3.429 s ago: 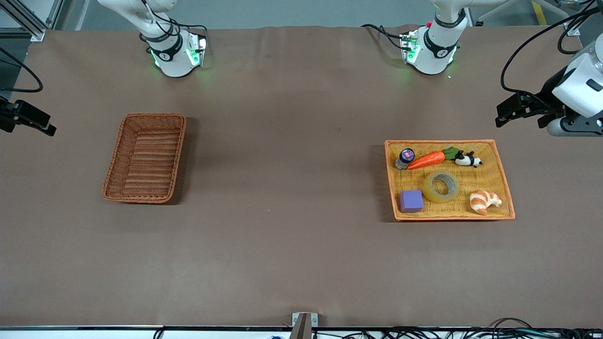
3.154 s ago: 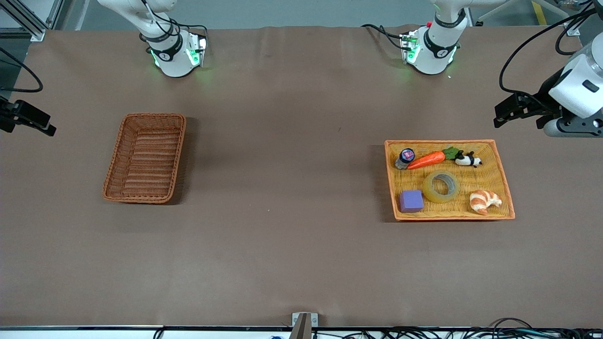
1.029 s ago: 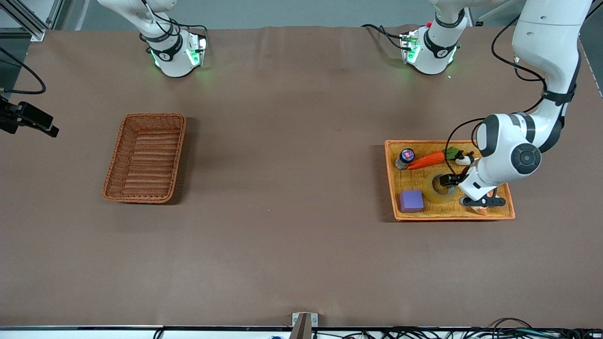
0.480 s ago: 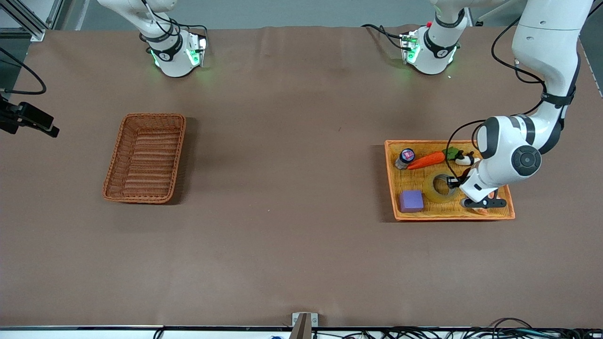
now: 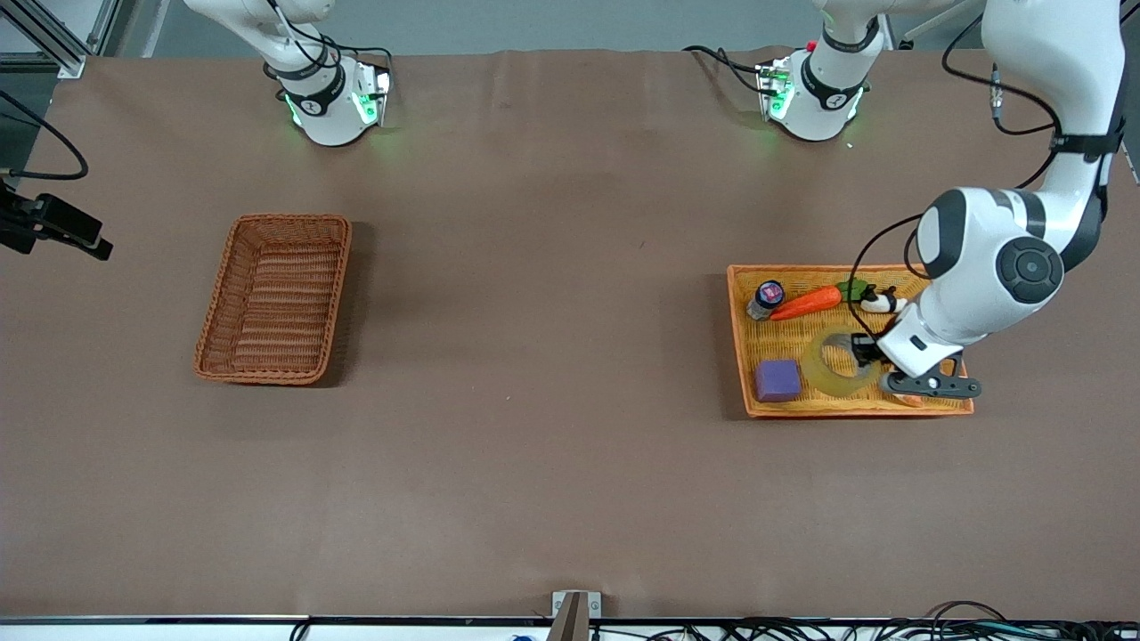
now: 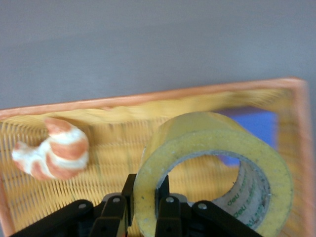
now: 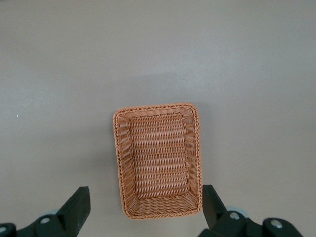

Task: Move tape to another basket
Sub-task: 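Lift the tape with the left gripper and carry it toward the basket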

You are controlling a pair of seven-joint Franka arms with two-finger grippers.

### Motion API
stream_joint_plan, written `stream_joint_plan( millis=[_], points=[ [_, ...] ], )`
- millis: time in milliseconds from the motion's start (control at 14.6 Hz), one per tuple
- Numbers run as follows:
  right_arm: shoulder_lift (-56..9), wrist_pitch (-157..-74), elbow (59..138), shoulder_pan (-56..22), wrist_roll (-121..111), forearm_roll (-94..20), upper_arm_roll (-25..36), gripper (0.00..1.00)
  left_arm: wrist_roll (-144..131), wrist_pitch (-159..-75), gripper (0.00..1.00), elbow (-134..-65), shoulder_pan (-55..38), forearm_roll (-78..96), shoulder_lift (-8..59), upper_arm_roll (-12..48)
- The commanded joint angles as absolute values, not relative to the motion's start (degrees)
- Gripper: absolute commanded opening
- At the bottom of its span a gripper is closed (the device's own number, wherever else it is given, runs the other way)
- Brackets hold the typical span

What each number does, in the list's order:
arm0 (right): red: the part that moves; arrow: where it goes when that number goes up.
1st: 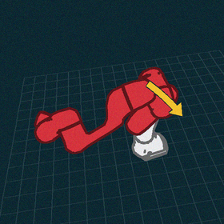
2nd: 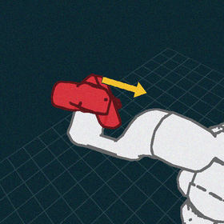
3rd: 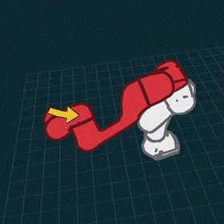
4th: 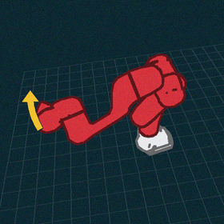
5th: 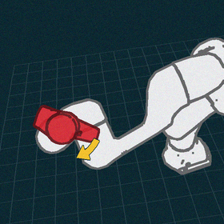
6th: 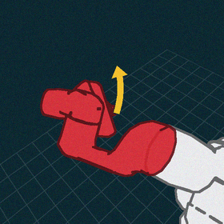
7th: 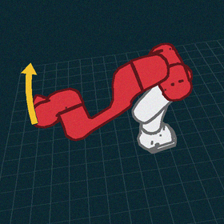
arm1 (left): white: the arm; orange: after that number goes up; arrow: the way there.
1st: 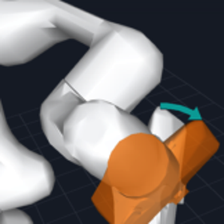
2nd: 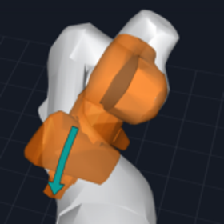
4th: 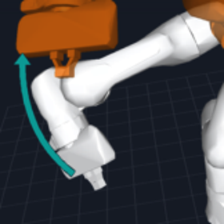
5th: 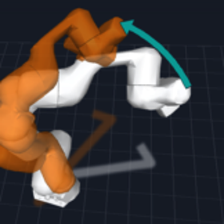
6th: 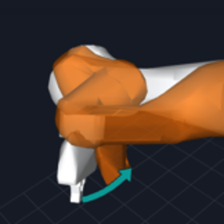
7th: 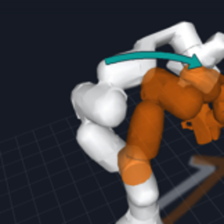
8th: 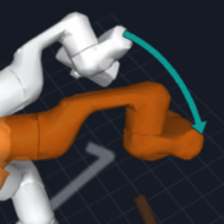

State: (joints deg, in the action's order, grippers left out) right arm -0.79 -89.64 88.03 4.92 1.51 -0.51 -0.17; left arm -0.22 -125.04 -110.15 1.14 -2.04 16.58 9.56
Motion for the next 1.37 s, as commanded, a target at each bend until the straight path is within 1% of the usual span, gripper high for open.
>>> stream_joint_plan(
  millis=[0,137,274,411,549,617,686,823,891,1029,1166,1303],
  points=[
    [-1.1,-90.1,88.2,5.3,0.9,-1.5,-0.3,1.0,-6.6,-114.0,0.01,-99.9,0.2,-3.0,20.2,17.1],
    [-1.1,-90.1,88.2,5.3,0.9,-1.5,-0.3,1.0,-14.7,-113.2,0.02,-94.9,-2.1,-3.1,24.5,21.4],
    [-1.1,-90.1,88.2,5.3,0.9,-1.5,-0.3,1.0,-21.5,-113.2,0.02,-90.6,-6.3,-3.3,28.9,22.8],
    [-1.1,-90.1,88.2,5.3,0.9,-1.5,-0.3,1.0,-27.1,-113.1,0.02,-85.5,-13.0,-5.2,35.0,23.0],
    [-1.1,-90.0,88.2,5.4,0.9,-1.5,-0.3,1.0,-35.0,-112.6,0.02,-80.3,-18.7,-11.8,39.4,23.1],
    [-1.1,-90.1,88.2,5.4,0.9,-1.5,-0.3,1.0,-38.5,-112.6,0.02,-78.2,-20.7,-12.5,41.6,23.0],
    [-1.1,-90.1,88.2,5.4,0.9,-1.6,-0.3,1.0,-41.3,-112.4,0.02,-74.6,-23.8,-12.7,44.4,22.6],
    [-1.1,-90.1,88.2,5.4,0.9,-1.5,-0.3,1.0,-42.6,-113.1,0.06,-69.5,-29.0,-12.7,48.8,20.8],
    [-1.1,-90.1,88.2,5.4,0.9,-1.6,-0.3,1.0,-42.8,-113.5,0.07,-68.6,-31.8,-12.6,50.3,20.2],
    [-1.2,-90.1,88.2,5.3,0.9,-1.6,-0.3,1.0,-42.9,-117.5,0.07,-67.5,-35.7,-12.5,52.3,18.9],
    [-1.3,-90.1,88.2,5.3,0.9,-1.5,-0.3,1.0,-43.2,-121.0,0.07,-66.7,-37.9,-12.3,54.0,18.5],
    [-1.3,-90.1,88.2,5.3,0.9,-1.6,-0.3,1.0,-45.2,-122.0,0.07,-66.0,-39.0,-11.9,56.2,18.6]
  ],
)
